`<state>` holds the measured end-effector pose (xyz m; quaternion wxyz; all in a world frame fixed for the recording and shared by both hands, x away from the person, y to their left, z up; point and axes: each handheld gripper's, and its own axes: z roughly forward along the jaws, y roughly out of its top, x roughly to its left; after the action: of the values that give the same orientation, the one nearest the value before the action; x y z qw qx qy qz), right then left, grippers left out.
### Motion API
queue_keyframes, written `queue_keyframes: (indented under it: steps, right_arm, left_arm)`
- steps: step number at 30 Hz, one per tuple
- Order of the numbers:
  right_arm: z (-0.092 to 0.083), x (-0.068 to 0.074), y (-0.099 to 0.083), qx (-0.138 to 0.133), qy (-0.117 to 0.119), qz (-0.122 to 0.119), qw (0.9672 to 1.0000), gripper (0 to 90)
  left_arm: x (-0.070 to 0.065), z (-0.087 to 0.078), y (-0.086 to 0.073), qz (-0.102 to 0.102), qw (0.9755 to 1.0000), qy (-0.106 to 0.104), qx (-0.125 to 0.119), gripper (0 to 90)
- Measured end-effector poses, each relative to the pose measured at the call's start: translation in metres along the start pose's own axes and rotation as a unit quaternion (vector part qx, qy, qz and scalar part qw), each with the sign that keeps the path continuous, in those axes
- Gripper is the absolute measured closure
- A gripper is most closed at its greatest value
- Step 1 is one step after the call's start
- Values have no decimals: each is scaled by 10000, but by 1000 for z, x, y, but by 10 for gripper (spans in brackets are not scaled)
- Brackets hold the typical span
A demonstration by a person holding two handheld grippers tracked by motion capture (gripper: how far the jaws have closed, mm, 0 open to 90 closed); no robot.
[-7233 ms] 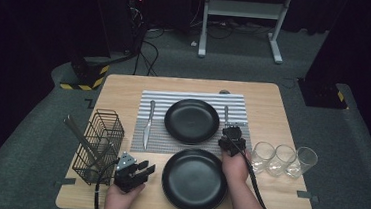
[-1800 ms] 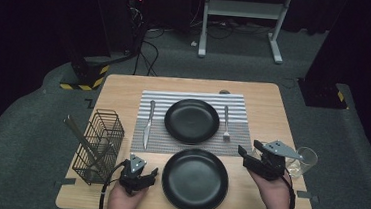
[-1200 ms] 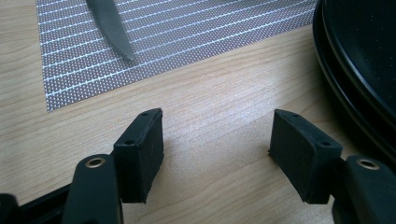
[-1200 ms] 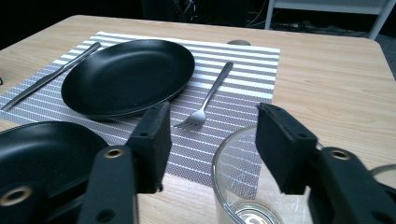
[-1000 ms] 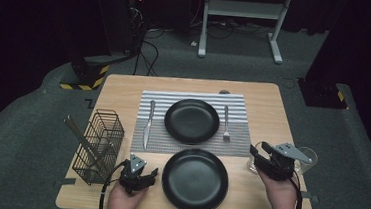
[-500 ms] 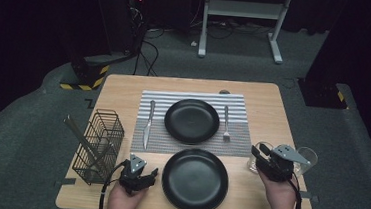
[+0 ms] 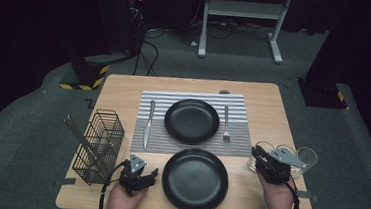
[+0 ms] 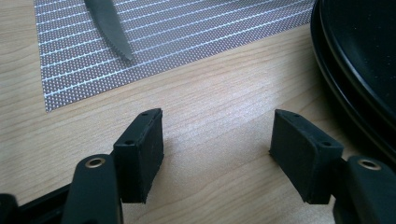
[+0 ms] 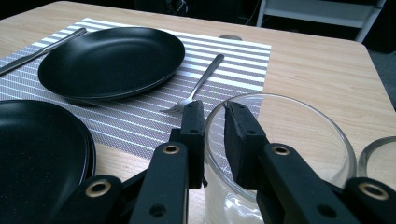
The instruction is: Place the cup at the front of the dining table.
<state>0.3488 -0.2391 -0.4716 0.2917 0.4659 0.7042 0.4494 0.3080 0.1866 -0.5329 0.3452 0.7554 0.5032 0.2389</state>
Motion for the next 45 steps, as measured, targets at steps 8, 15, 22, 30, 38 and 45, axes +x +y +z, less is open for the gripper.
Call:
queue_keyframes:
  steps: [8, 15, 22, 30, 38, 45]
  right_arm:
    - [-1, 3, 0, 8, 6, -46, 10000, 781]
    - [-2, 11, 0, -11, 135, -117, 9998, 783]
    - [0, 22, 2, -1, 303, -213, 9993, 783]
    - [1, 33, 3, -7, 470, -273, 9985, 786]
    - [0, 42, 4, -48, 576, -362, 9977, 818]
    - [1, 47, 5, -76, 693, -374, 9969, 822]
  left_arm:
    - [0, 0, 0, -5, 10000, -7, -2, 347]
    - [0, 0, 0, -1, 10000, -21, -4, 346]
    - [0, 0, 0, 20, 10000, -17, -2, 346]
    - [0, 0, 0, 18, 10000, -13, -2, 345]
    - [0, 0, 0, 19, 10000, -16, -1, 344]
    - [0, 0, 0, 22, 10000, -15, -1, 343]
